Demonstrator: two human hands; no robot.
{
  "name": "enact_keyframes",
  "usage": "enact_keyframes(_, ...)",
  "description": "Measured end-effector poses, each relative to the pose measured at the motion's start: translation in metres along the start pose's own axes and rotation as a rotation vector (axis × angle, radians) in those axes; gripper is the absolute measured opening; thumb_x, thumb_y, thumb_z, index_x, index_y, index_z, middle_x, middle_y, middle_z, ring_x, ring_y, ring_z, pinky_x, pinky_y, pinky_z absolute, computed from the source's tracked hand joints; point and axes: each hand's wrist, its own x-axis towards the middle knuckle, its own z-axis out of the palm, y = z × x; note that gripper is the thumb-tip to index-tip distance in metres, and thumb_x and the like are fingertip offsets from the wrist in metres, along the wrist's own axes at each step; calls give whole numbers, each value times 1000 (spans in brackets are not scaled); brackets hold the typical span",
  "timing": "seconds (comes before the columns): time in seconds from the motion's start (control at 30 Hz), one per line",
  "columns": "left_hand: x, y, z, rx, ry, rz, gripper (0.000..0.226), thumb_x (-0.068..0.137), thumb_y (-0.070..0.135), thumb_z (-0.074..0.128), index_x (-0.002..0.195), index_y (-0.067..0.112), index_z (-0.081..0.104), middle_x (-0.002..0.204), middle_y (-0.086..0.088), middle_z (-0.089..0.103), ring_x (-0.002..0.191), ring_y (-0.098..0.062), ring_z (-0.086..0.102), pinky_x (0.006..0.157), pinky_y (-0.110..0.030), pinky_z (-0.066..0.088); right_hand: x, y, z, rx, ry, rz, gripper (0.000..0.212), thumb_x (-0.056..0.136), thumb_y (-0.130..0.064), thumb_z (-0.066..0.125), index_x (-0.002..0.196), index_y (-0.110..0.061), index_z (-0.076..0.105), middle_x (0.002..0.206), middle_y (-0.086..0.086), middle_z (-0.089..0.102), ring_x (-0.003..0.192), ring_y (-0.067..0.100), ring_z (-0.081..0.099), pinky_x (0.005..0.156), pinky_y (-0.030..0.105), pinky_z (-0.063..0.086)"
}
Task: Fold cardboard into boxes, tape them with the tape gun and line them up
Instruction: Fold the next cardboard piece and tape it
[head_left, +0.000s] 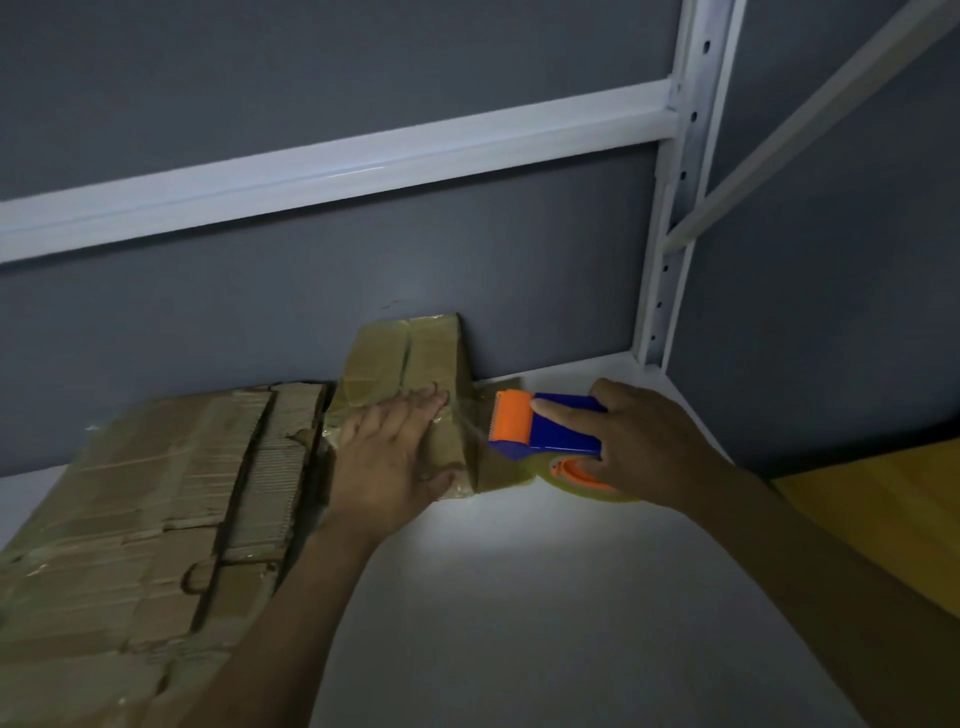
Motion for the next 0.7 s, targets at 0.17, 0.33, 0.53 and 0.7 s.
enact_keyframes(0.17, 1, 2, 0, 4, -2, -12, 82, 66, 61, 61, 139, 27, 46, 141, 6, 52, 119, -17, 45, 92, -32, 25, -6, -2, 14, -114, 13, -12, 92, 51, -43, 91, 132, -21, 54, 93, 12, 62, 77, 25, 62, 60, 29, 49)
enact_keyframes(0.33, 1, 2, 1, -6, -4, 4, 86, 63, 56, 69, 140, 27, 43, 142, 3, 50, 121, -18, 44, 95, -36, 28, 15, -26, 12, -157, -90, -1, 77, 88, -45, 61, 149, -30, 18, 131, 12, 44, 119, 26, 46, 92, 32, 39)
enact_keyframes(0.53, -2, 4, 0, -23, -39, -37, 91, 62, 54, 77, 141, 29, 39, 145, 6, 46, 126, -20, 45, 101, -39, 28, 39, -29, 11, -91, -72, 119, 58, 90, -31, 54, 145, -35, 34, 107, 8, 53, 97, 26, 53, 74, 30, 35)
enact_keyframes(0.7, -1, 5, -4, -28, -67, -4, 95, 67, 58, 71, 148, 24, 33, 147, 0, 46, 129, -25, 44, 104, -44, 35, 25, 9, 6, 478, -201, 421, 78, 68, -40, 74, 138, -51, 39, 115, -16, 59, 100, 13, 59, 81, 26, 48)
